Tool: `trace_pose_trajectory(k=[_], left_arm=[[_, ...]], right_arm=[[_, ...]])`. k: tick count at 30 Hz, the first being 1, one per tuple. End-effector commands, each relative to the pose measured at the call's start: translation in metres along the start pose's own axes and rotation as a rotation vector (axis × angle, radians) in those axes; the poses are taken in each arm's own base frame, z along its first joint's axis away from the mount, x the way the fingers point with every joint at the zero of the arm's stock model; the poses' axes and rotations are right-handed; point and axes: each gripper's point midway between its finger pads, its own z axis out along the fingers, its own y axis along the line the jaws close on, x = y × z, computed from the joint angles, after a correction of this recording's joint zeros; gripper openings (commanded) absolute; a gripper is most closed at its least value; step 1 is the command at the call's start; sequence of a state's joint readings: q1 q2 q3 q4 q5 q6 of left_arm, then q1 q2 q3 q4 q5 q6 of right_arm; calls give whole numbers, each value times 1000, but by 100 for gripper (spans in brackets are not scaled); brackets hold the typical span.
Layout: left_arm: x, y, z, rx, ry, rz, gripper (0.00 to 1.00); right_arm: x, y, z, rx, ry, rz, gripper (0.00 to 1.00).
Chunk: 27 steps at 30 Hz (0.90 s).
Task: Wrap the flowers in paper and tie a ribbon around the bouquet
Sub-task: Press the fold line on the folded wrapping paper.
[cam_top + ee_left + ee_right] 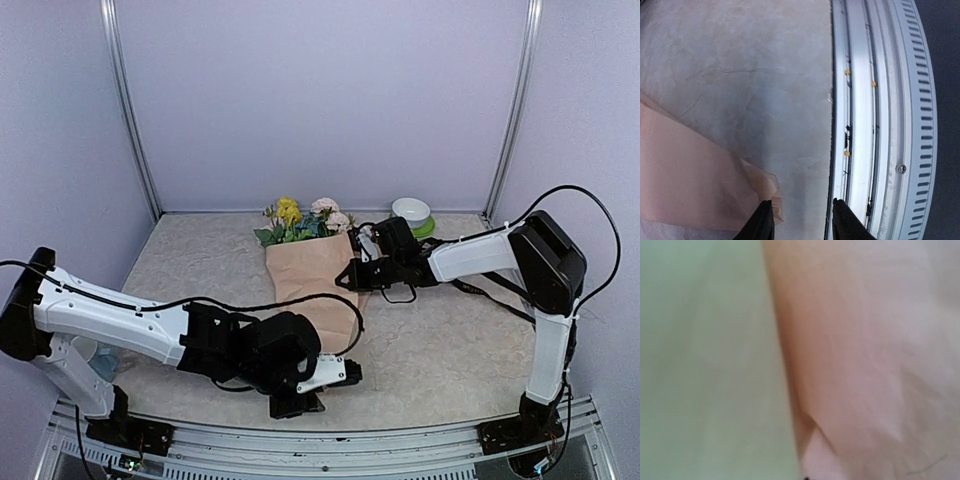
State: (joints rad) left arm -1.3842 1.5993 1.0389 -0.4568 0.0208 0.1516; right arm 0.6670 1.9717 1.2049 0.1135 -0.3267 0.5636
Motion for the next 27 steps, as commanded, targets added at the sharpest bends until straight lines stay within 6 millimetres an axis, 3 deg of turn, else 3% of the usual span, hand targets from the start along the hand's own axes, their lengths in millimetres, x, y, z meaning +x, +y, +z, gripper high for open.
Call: trace_pose_trajectory(k=[1, 5, 7, 10, 13, 17, 22, 27], left_arm=[[-21, 67, -18, -110, -130, -203, 28], [1, 119, -4, -287, -65, -305, 20], [16, 125, 15, -322, 25, -298, 20], [34, 114, 42, -310, 129, -245, 19], [39, 86, 60, -261, 167, -153, 25], [52, 77, 66, -203, 220, -161, 27], [86, 66, 75, -111, 313, -220, 27], [92, 56, 78, -71, 339, -210, 28]], right_arm=[[7, -3, 4, -10, 2, 16, 0], [11, -4, 5, -11, 8, 21, 0], [12, -4, 6, -18, 10, 23, 0], [12, -2, 6, -24, 9, 23, 0], [12, -2, 6, -25, 10, 24, 0], [14, -3, 5, -23, 10, 25, 0], [12, -5, 2, 1, 1, 23, 0], [10, -31, -5, 119, 1, 55, 4]])
